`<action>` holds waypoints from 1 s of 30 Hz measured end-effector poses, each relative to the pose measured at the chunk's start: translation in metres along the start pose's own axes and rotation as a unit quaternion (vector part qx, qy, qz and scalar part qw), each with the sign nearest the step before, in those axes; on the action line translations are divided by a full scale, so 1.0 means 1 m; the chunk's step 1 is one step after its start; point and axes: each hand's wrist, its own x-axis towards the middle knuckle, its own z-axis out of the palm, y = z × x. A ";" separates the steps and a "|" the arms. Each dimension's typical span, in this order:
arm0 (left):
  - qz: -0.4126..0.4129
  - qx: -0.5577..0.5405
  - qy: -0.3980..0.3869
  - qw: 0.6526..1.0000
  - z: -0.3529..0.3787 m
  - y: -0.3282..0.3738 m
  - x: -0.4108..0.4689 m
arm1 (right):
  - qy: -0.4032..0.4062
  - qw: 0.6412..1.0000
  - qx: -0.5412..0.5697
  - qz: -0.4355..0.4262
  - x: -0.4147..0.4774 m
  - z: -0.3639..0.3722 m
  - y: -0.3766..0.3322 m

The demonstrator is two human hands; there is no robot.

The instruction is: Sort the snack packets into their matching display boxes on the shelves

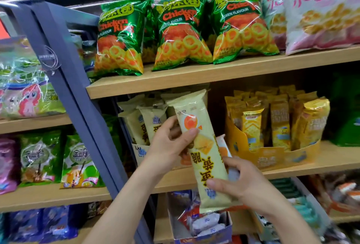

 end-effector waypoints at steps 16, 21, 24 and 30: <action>0.143 0.673 0.034 0.725 -0.028 -0.031 -0.042 | 0.072 0.965 0.217 -0.125 -0.022 -0.002 -0.035; 0.169 0.569 0.046 0.804 -0.032 0.009 -0.060 | 0.106 0.967 0.105 -0.206 -0.008 0.000 -0.057; 0.244 0.340 0.094 0.903 -0.026 0.056 -0.054 | 0.116 0.963 0.024 -0.241 0.002 0.003 -0.067; 0.227 0.150 0.014 0.962 -0.004 0.111 -0.019 | 0.077 0.958 -0.083 -0.264 0.012 0.006 -0.076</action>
